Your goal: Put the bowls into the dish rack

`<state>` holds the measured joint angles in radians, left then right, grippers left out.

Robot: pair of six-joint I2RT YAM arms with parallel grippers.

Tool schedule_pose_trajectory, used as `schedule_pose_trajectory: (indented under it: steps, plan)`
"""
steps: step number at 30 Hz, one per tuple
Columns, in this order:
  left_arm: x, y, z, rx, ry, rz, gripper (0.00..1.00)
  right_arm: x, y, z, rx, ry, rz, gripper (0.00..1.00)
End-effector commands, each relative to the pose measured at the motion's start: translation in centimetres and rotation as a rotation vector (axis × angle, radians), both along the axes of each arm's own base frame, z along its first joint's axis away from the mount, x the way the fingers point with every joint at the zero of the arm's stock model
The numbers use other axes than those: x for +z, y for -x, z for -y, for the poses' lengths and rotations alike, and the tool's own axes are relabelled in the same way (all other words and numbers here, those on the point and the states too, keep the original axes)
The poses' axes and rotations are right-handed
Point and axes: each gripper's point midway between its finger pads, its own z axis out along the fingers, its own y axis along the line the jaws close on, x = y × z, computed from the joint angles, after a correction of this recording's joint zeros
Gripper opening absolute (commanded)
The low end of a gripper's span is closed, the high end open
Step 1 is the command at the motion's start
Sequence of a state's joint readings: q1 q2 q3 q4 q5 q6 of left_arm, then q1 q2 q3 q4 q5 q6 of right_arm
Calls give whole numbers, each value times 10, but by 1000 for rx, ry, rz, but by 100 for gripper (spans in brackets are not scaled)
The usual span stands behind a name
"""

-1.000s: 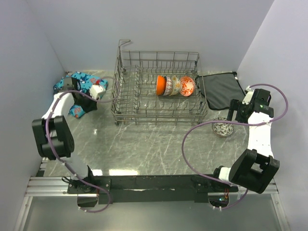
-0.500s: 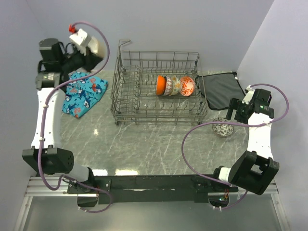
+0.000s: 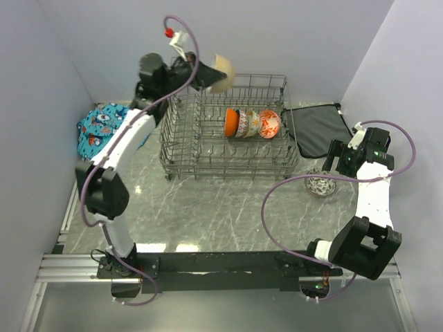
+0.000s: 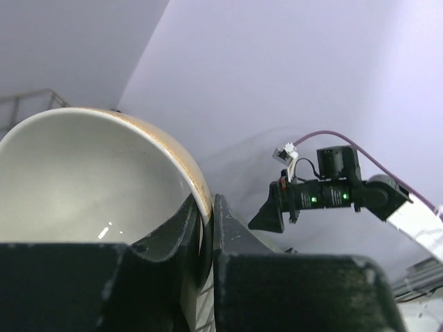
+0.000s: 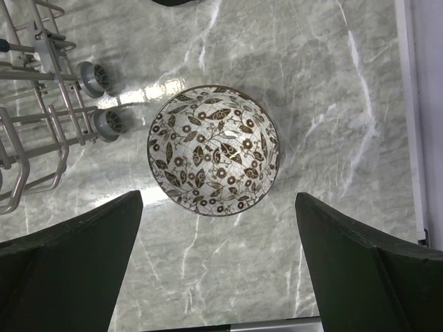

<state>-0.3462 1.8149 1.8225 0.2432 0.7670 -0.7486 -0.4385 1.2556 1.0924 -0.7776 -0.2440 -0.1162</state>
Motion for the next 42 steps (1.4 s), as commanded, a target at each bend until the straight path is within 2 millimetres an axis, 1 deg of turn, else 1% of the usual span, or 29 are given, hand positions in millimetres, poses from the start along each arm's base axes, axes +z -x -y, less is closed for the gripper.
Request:
schedule_pose_trajectory:
  steps: [1, 2, 3, 5, 6, 7, 8, 11, 12, 13, 14, 15, 16, 17, 18, 19, 20, 21, 23, 26, 28, 32, 33, 35, 36, 37, 38, 39, 42]
  plan:
    - [70, 23, 37, -38, 179, 119, 2, 9, -7, 3, -14, 0, 44, 100]
    - [68, 26, 51, -53, 195, 98, 3, 7, -7, 3, -17, 2, 40, 100]
    - [55, 17, 62, -55, 196, 54, 4, 5, -6, 4, -19, 1, 35, 100]
    - [52, 17, 79, -77, 228, -5, 1, 3, -4, 5, -21, 11, 26, 100]
    - [38, 2, 88, -45, 238, -62, 1, 0, -2, 5, -23, 13, 19, 100]
    - [39, -2, 91, -44, 269, -122, 1, -2, -1, 7, -25, 21, 11, 100]
    - [22, -10, 102, -43, 265, -186, 1, -4, 1, 6, -25, 22, 1, 100]
    - [19, -16, 115, -56, 329, -307, 1, -9, 6, 8, -28, 34, -21, 100]
    - [5, -26, 123, -51, 334, -345, 1, -13, 9, 8, -26, 32, -33, 100]
    - [15, -27, 126, -58, 371, -350, 1, -16, 10, 7, -24, 31, -40, 100]
    - [3, -31, 137, -67, 383, -357, 1, -18, 12, 8, -26, 34, -50, 100]
    - [2, -33, 142, -71, 397, -355, 1, -22, 14, 8, -23, 37, -64, 100]
    - [11, -35, 144, -66, 430, -355, 1, -23, 15, 9, -24, 43, -70, 100]
    - [7, -36, 150, -68, 437, -369, 1, -25, 17, 11, -28, 50, -82, 100]
    - [-6, -42, 156, -66, 438, -393, 1, -26, 17, 13, -29, 56, -88, 100]
    - [-10, -43, 158, -72, 446, -403, 1, -26, 18, 14, -29, 61, -93, 100]
    - [-22, -44, 163, -84, 433, -418, 1, -27, 18, 14, -29, 63, -97, 100]
    - [-29, -45, 165, -87, 429, -440, 1, -29, 19, 15, -31, 69, -104, 100]
    - [-54, -47, 169, -102, 405, -484, 1, -30, 20, 17, -33, 70, -111, 100]
    - [-74, -52, 171, -113, 387, -467, 1, -34, 20, 19, -31, 75, -129, 100]
    - [-75, -56, 171, -112, 385, -438, 1, -37, 21, 21, -32, 78, -139, 100]
    - [-93, -59, 172, -119, 373, -461, 1, -41, 20, 24, -32, 83, -159, 100]
    - [-104, -58, 174, -127, 364, -488, 1, -41, 20, 25, -32, 86, -161, 100]
    - [-102, -51, 172, -153, 371, -479, 1, -43, 20, 26, -35, 89, -170, 100]
    - [-112, -48, 174, -167, 357, -495, 1, -42, 19, 27, -31, 91, -169, 100]
    - [-112, -45, 173, -178, 354, -483, 1, -42, 19, 27, -35, 92, -172, 100]
    - [-106, -39, 173, -196, 364, -455, 1, -43, 19, 27, -31, 93, -173, 100]
    - [-110, -37, 174, -203, 358, -449, 1, -44, 19, 27, -30, 90, -177, 100]
    - [-103, -23, 176, -250, 362, -369, 1, -46, 18, 27, -27, 89, -178, 100]
